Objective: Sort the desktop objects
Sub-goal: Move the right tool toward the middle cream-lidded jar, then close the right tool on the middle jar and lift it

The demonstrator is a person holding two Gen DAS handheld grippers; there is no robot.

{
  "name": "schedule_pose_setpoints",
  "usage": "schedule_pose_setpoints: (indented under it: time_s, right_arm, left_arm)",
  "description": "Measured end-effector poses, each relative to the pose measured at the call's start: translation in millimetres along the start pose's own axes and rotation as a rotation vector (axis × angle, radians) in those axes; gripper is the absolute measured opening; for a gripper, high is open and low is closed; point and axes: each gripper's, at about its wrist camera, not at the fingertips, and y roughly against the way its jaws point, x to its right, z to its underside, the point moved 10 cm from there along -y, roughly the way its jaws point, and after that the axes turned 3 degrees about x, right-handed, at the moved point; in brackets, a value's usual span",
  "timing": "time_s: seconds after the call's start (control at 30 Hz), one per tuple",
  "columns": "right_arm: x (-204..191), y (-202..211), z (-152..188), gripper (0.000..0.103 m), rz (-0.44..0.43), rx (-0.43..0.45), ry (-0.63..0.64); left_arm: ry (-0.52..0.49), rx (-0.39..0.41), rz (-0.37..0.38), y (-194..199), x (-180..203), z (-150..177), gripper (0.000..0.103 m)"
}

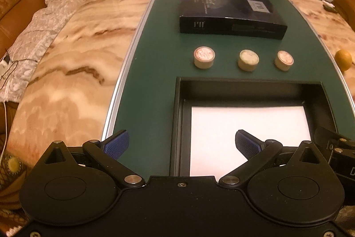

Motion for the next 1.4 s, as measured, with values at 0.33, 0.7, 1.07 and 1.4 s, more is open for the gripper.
schedule_pose_setpoints:
  time_s: [0.33, 0.7, 1.07, 1.4]
  right_arm:
    - [3, -43, -37, 0.103, -0.045, -0.015, -0.029]
    - [18, -93, -66, 0.103, -0.051, -0.063, -0.052]
    - [13, -130, -78, 0.103, -0.055, -0.083, 0.004]
    - [11, -152, -83, 0.102, -0.03, -0.086, 0.028]
  left_arm:
    - [0.029, -0.022, 0.042, -28, 2, -32, 0.103]
    - [0.037, -0.032, 0.068, -45, 19, -55, 0.103]
    - [0.032, -0.028, 0.061, -55, 25, -61, 0.103]
    - [0.036, -0.033, 0.049, -60, 20, -60, 0.103]
